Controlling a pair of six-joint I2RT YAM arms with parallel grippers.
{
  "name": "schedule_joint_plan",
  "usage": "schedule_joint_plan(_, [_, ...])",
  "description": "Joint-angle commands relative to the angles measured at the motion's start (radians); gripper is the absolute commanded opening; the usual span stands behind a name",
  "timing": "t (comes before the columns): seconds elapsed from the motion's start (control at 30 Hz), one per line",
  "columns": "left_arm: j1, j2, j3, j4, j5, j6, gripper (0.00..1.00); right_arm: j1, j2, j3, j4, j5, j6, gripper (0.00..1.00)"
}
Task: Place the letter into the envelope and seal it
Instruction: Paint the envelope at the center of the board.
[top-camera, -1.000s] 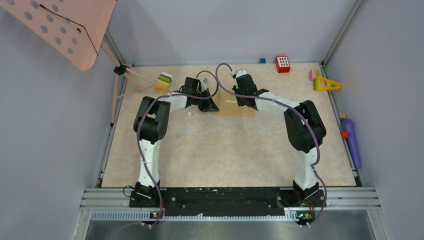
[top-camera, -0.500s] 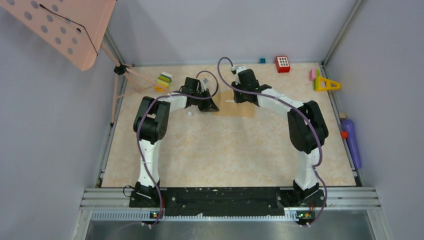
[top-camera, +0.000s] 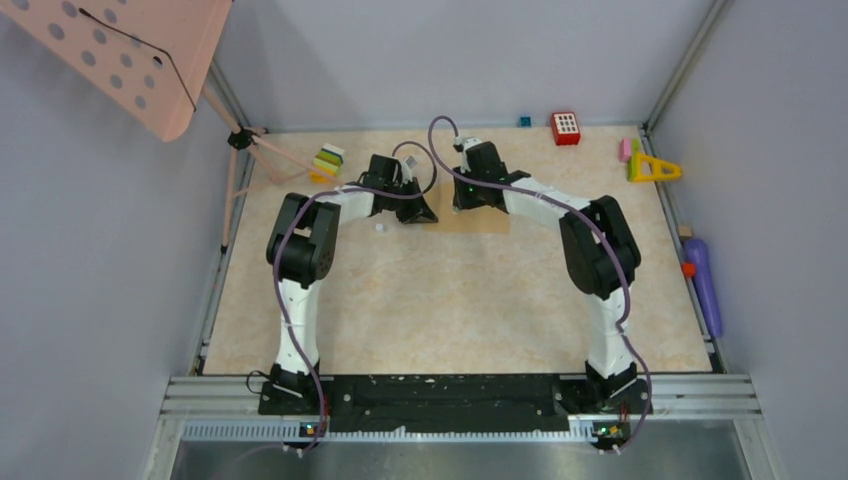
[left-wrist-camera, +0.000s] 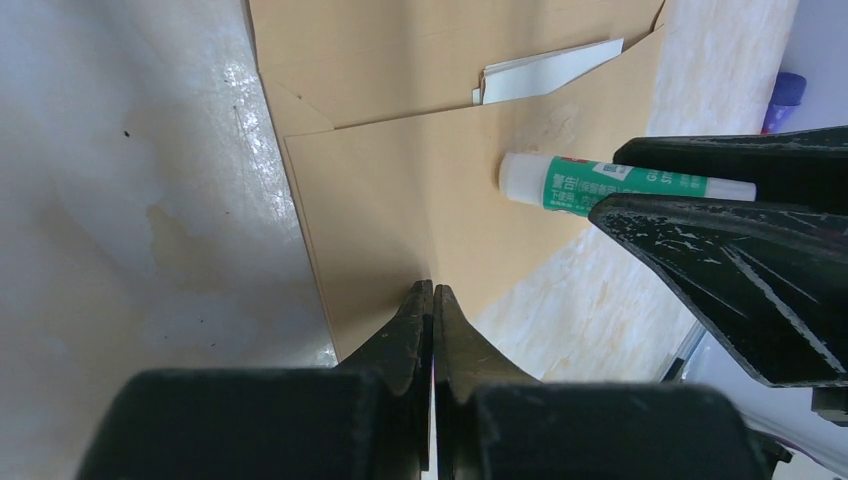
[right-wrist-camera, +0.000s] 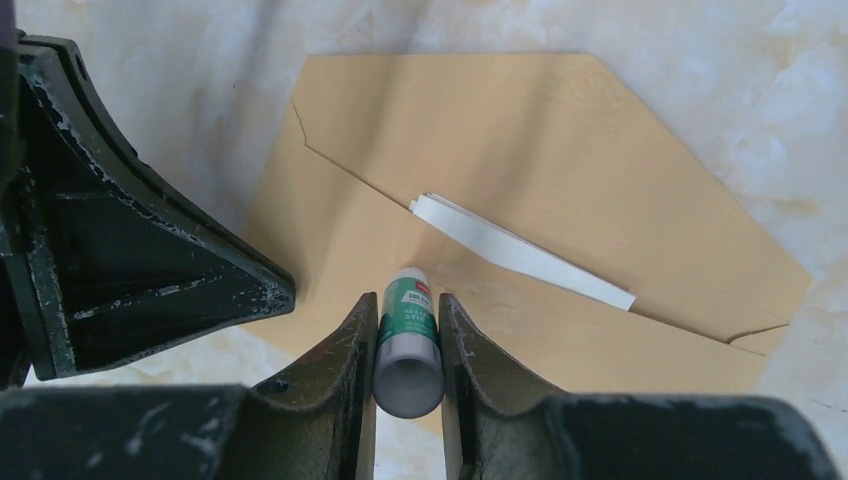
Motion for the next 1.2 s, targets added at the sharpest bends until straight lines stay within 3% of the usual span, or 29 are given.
schedule_joint_plan(0.0, [0.002,-0.023,-0.028,-0.033,-0.041,0.008,0.00,0.026,0.000,0.008,0.011,-0.026,0.036,0.00])
schedule_joint_plan(0.53, [0.003,-0.031,-0.030,-0.047,-0.068,0.016,0.00,0.031,-0.083,-0.036,-0.087,0.213,-0.109,0.00])
schedule_joint_plan(1.0, [0.003,-0.041,-0.034,-0.044,-0.071,0.016,0.00,-0.015,-0.131,-0.039,-0.099,0.269,-0.151,0.00])
schedule_joint_plan(1.17, [0.003,-0.036,-0.031,-0.041,-0.063,0.014,0.00,-0.017,-0.148,-0.013,-0.077,0.173,-0.110,0.00])
